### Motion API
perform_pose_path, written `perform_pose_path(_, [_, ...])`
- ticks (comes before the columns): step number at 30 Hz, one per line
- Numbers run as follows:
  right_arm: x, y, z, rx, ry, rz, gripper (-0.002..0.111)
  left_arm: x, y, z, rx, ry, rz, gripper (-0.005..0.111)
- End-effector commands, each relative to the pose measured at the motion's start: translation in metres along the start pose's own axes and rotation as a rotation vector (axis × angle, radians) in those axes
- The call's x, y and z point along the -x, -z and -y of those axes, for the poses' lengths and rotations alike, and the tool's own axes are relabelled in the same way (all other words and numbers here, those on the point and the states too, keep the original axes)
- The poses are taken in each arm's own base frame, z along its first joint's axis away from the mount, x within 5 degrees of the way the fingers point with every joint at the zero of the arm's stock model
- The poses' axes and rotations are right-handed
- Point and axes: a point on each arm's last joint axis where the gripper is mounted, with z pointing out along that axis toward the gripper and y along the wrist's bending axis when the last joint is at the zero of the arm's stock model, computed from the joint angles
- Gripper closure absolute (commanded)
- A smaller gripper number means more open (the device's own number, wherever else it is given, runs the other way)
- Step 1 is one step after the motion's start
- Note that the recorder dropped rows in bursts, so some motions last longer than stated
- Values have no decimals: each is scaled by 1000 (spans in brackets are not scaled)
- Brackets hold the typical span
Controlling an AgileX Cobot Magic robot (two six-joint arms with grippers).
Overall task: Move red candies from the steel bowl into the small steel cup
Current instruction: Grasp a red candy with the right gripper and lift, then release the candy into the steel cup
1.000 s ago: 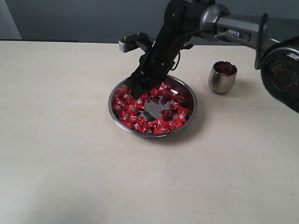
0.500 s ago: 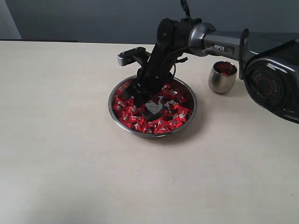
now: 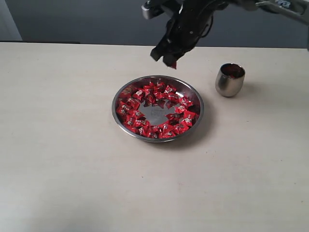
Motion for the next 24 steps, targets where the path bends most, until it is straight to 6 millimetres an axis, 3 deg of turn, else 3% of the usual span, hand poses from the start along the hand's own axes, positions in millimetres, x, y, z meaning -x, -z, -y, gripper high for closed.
perform_pose_path(1, [-17,25,50,-70,-149,16,109,1,0,0,1,3,12,106])
perform_pose_path(7, [-38,35,91,-107,-264,18,109,1,0,0,1,3,12,106])
perform_pose_path(12, [-52,41,114,-114,-331,21,109,1,0,0,1,3,12,106])
perform_pose_path(24, [-71,27,131,-85,-384,-42,109,1,0,0,1,3,12,106])
